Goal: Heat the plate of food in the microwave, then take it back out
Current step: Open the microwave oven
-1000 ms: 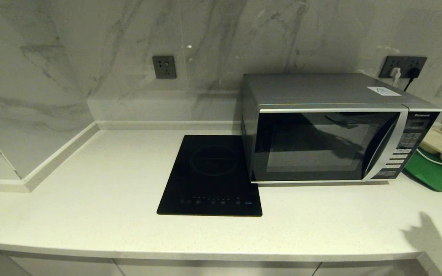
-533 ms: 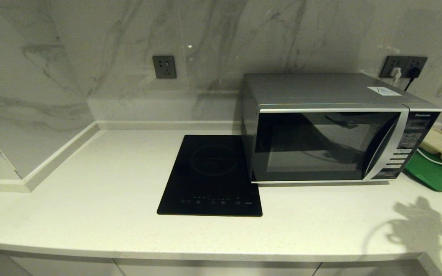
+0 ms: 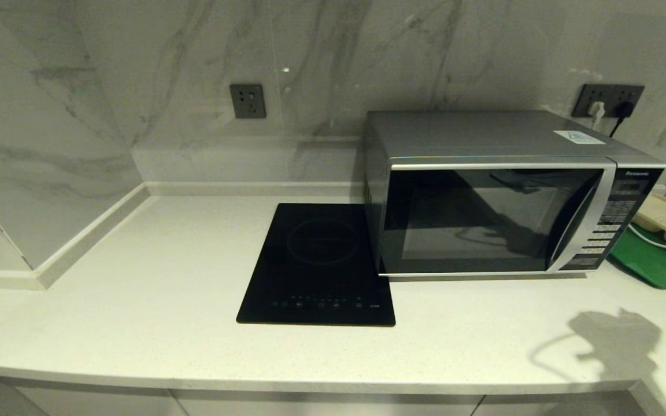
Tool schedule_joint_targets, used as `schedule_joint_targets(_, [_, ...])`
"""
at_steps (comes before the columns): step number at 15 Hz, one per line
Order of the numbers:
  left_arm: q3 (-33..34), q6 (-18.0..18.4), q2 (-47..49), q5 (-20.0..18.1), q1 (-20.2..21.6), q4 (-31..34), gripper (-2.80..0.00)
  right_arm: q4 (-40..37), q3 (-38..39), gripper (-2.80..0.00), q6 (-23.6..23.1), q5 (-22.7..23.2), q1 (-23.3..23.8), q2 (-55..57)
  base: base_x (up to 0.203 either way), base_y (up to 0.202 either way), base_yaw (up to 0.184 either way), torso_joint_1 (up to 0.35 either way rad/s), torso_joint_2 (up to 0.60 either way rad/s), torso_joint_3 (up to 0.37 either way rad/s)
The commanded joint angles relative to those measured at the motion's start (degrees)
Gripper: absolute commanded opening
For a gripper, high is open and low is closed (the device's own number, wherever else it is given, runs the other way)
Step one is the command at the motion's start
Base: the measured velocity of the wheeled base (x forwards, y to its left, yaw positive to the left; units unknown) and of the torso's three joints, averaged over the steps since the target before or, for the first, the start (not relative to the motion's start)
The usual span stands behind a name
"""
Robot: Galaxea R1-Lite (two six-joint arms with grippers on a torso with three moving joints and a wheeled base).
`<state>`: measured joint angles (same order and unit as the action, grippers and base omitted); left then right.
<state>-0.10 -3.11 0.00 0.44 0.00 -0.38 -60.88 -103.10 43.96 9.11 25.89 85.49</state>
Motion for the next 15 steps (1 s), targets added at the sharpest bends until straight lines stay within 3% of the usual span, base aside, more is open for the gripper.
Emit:
schedule_joint_targets(1, [0.01,-0.05,0.00,0.00,0.00,0.03,-2.80,0.13,5.06,-2.80,0.45,18.15,7.10,0.87,0.000,0.000,0.000,0.000,0.00,0.000])
schedule_joint_targets(2, [0.01,-0.05,0.00,0.00,0.00,-0.06,-2.80,1.36,7.78,-2.80,-0.20,26.95,11.53,1.47,0.000,0.000,0.000,0.000,0.00,0.000])
schedule_joint_targets(3, [0.01,-0.05,0.00,0.00,0.00,0.00,-2.80,3.71,12.41,-2.80,-2.30,32.94,15.08,2.16,0.000,0.000,0.000,0.000,0.00,0.000])
schedule_joint_targets(6, [0.01,-0.05,0.00,0.00,0.00,-0.06,-2.80,13.08,27.87,-2.80,-15.02,44.92,21.40,5.76,0.000,0.000,0.000,0.000,0.00,0.000])
schedule_joint_targets(8, [0.01,-0.05,0.00,0.00,0.00,-0.06,-2.80,17.84,32.26,-2.80,-23.96,47.77,22.76,12.11,0.000,0.000,0.000,0.000,0.00,0.000])
schedule_joint_targets(9, [0.01,-0.05,0.00,0.00,0.00,-0.06,-2.80,19.76,32.93,-2.80,-25.57,48.29,23.04,15.22,0.000,0.000,0.000,0.000,0.00,0.000])
schedule_joint_targets(12, [0.01,-0.05,0.00,0.00,0.00,-0.06,-2.80,29.32,33.91,-2.80,-27.36,49.05,23.26,23.81,0.000,0.000,0.000,0.000,0.00,0.000])
schedule_joint_targets(15, [0.01,-0.05,0.00,0.00,0.00,-0.06,-2.80,32.17,29.81,-2.80,-27.86,49.09,21.97,31.62,0.000,0.000,0.000,0.000,0.00,0.000])
